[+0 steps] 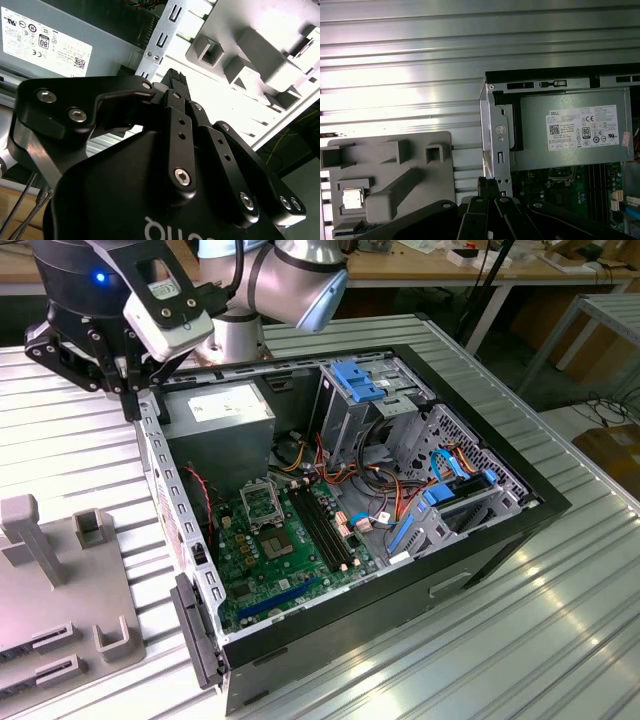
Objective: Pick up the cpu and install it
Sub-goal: 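Reach for the cpu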
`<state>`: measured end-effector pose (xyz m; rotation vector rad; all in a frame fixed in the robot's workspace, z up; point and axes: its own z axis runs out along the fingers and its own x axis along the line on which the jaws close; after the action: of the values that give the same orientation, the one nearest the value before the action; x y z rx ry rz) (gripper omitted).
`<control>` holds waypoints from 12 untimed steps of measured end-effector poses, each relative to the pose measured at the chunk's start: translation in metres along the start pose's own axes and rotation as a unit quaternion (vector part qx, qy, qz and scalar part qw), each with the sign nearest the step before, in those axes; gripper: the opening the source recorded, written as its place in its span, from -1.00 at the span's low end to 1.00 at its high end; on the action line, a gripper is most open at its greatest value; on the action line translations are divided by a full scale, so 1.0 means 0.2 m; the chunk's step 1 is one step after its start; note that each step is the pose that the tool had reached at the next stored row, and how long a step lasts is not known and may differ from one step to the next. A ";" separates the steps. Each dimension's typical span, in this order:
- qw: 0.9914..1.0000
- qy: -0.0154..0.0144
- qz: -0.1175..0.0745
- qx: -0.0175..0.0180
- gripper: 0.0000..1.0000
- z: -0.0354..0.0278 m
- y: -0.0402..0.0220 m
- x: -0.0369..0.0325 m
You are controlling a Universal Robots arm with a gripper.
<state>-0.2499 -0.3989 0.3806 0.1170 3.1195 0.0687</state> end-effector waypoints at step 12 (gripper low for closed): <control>1.000 0.000 0.000 0.000 -0.79 0.000 -0.004 0.053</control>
<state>-0.2605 -0.3988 0.3805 0.1170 3.1195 0.0687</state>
